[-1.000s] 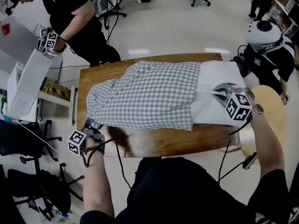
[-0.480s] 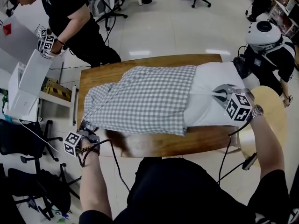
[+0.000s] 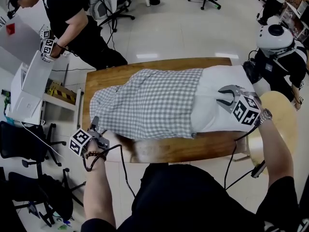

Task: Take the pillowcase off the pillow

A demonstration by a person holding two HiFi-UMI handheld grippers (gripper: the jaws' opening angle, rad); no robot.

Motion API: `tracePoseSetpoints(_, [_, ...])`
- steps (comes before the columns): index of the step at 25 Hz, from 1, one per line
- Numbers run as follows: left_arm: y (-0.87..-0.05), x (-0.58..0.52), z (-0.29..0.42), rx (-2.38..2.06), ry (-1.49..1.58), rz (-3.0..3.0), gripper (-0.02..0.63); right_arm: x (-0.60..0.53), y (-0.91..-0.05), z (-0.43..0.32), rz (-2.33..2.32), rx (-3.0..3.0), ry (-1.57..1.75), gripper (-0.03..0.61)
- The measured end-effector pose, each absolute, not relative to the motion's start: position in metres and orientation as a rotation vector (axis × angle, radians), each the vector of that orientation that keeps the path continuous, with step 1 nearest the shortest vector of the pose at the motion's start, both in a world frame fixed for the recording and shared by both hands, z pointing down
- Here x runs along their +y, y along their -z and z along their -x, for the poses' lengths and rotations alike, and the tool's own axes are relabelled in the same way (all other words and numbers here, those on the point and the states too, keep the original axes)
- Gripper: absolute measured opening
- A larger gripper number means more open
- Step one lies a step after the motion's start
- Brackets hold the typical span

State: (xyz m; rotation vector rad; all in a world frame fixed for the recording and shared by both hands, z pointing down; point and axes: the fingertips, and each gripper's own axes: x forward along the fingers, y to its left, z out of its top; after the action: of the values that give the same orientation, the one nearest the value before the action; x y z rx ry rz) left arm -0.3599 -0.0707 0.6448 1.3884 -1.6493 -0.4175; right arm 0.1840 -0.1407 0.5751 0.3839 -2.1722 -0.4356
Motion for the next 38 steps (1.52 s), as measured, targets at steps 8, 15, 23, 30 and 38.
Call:
tracePoseSetpoints(8, [-0.577, -0.101, 0.308, -1.704, 0.138, -1.716, 0.308, -0.132, -0.531, -0.187, -0.414, -2.242, 0.359, 0.214])
tracePoseSetpoints(15, [-0.549, -0.142, 0.249, -1.593, -0.267, -2.031, 0.356, -0.128, -0.495, -0.159, -0.392, -2.255, 0.362, 0.246])
tracePoseSetpoints(23, [-0.581, -0.185, 0.204, -1.403, -0.689, -2.180, 0.377, -0.135, -0.543, -0.141, -0.231, -2.119, 0.245, 0.345])
tracePoseSetpoints(30, [-0.601, -0.224, 0.208, -1.262, -1.012, -2.252, 0.379, -0.153, -0.544, -0.116, -0.176, -2.042, 0.219, 0.359])
tracePoseSetpoints(38, [-0.643, -0.265, 0.209, -1.093, -1.194, -2.267, 0.377, -0.176, -0.565, -0.105, -0.152, -2.010, 0.172, 0.364])
